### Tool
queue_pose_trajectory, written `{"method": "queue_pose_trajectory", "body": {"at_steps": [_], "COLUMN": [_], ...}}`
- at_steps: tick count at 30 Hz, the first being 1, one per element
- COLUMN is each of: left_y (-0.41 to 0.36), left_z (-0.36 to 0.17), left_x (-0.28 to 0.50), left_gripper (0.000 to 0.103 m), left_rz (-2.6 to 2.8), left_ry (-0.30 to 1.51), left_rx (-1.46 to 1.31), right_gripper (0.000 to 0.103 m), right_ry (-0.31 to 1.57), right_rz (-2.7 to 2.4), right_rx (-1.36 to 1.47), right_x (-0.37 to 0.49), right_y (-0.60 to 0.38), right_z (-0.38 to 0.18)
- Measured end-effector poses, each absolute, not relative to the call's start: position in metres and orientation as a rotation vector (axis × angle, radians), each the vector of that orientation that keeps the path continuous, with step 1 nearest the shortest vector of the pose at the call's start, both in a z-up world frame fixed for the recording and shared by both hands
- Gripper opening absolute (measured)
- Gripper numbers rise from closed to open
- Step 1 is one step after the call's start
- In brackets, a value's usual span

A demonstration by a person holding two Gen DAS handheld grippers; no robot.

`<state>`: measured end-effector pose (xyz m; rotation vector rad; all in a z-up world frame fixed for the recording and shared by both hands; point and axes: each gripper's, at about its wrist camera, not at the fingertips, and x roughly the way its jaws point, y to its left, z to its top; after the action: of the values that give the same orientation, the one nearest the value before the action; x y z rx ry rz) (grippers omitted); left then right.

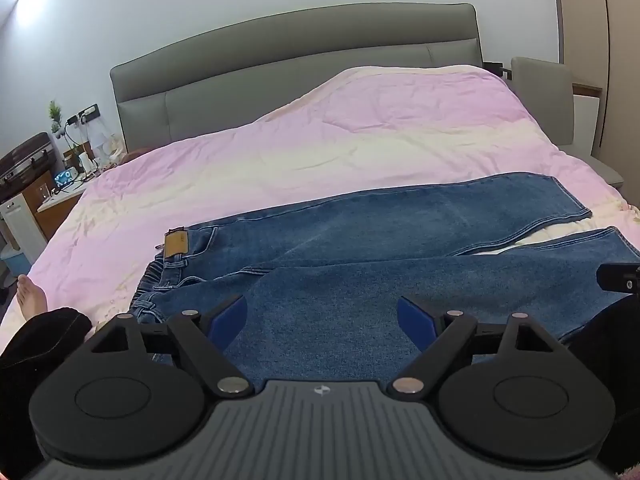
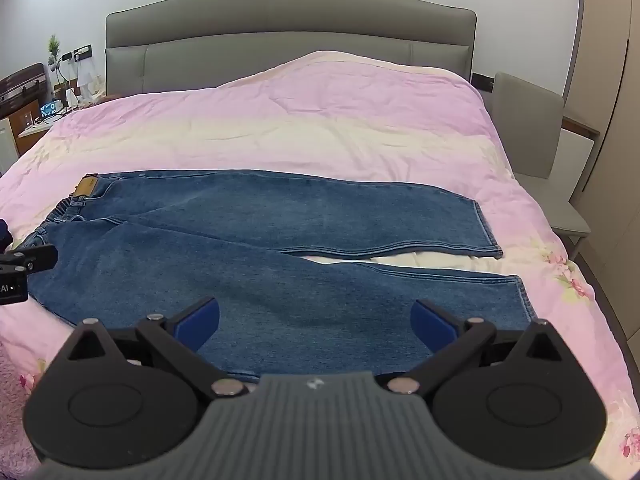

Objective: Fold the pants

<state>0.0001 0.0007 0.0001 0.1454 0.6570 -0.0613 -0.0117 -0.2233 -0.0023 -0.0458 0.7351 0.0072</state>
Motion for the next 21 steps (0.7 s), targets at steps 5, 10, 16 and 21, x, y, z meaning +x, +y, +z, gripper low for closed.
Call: {"method": "queue_pose_trajectory", "body": {"at_steps": [5, 10, 16, 21], "left_y": [0.0078, 0.0008, 0.0015, 0.0012], "left_z": [0.0001, 0.0, 0.0003, -0.0005], "left_x": [-0.0009, -0.0019, -0.0031, -0.0038], "left_gripper": [0.096, 0.095, 0.094, 0.094], "left_rz": [-0.077, -0.057, -0.063, -0.059], "left_ry": [0.654, 0.65, 0.645, 0.636], "left_rx": [0.125, 0.159, 0.153, 0.156], "right_gripper": [0.098, 0.098, 0.098, 0.098], "right_ry": [0.734, 0.733, 0.737, 0.736], "right_rz": [0.023, 0.027, 0.03, 0.032], "right_rx": [-0.043, -0.048, -0.052, -0.054], "right_x": [-0.0129, -0.0133, -0.0125, -0.0121], "right_y": [-0.23, -0.2308, -0.2311, -0.2306], "right_z": [-0.0032, -0.003, -0.0027, -0.0029]}}
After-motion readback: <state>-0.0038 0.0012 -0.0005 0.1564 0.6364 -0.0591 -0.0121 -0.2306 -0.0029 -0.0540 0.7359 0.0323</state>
